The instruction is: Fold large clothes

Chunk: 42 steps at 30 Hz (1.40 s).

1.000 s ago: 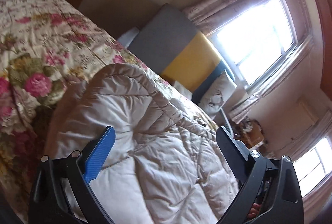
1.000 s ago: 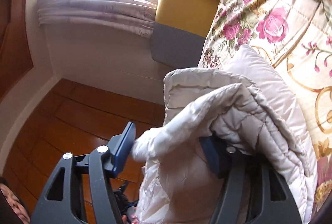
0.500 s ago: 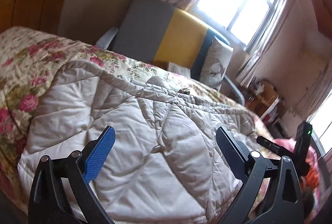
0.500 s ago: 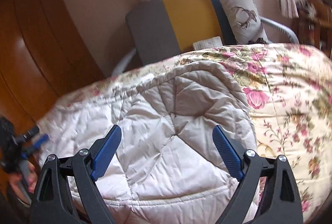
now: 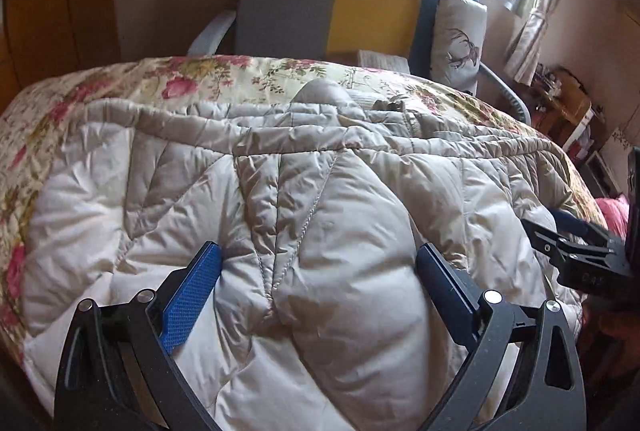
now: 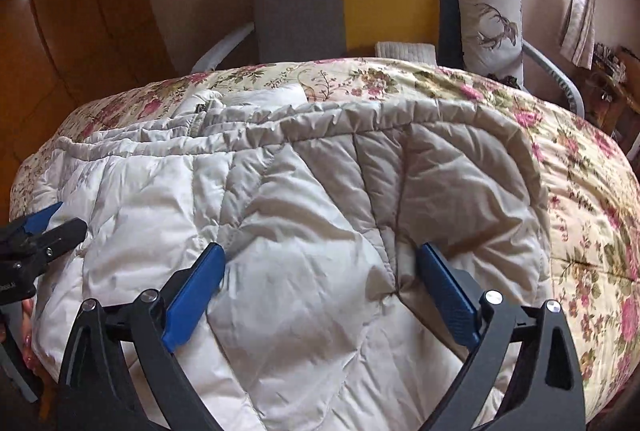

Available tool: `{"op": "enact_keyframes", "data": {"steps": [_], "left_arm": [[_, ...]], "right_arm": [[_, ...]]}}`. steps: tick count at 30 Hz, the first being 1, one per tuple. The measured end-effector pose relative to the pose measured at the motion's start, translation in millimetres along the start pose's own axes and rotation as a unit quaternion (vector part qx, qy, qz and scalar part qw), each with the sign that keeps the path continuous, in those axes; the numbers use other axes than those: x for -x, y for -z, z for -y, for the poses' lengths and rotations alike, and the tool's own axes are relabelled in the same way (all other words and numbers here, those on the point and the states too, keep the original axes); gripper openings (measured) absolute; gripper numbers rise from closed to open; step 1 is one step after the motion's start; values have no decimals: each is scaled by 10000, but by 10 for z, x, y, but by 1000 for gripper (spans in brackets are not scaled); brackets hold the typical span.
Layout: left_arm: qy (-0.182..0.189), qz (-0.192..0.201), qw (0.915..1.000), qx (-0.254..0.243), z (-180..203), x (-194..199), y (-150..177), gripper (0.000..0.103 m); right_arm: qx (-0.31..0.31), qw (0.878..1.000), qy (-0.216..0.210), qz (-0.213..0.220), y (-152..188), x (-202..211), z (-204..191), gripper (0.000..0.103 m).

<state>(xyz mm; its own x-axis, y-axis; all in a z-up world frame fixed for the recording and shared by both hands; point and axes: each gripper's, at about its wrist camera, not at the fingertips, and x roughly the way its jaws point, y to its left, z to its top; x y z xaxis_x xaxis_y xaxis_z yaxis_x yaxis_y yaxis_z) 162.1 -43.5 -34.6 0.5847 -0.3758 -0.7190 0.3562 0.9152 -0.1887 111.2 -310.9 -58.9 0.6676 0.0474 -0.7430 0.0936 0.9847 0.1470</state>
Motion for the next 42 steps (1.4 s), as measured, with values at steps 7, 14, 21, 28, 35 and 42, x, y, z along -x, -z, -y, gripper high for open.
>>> {"op": "enact_keyframes", "data": {"steps": [7, 14, 21, 28, 35, 42], "left_arm": [[-3, 35, 9999, -109, 47, -31, 113, 96], [-52, 93, 9999, -22, 57, -15, 182, 78], [-33, 126, 9998, -171, 127, 37, 219, 52], [83, 339, 9994, 29, 130, 243, 221, 14], [145, 930, 9955, -56, 239, 686, -55, 11], [-410, 669, 9954, -549, 307, 296, -375, 11]], "right_arm": [[209, 9996, 110, 176, 144, 37, -54, 89], [723, 9968, 244, 227, 238, 39, -212, 56], [1168, 9914, 464, 373, 335, 34, -336, 32], [1226, 9889, 472, 696, 333, 203, -395, 9], [1056, 9865, 260, 1226, 89, 611, -404, 7], [1040, 9881, 239, 1108, -237, 394, -385, 7]]}}
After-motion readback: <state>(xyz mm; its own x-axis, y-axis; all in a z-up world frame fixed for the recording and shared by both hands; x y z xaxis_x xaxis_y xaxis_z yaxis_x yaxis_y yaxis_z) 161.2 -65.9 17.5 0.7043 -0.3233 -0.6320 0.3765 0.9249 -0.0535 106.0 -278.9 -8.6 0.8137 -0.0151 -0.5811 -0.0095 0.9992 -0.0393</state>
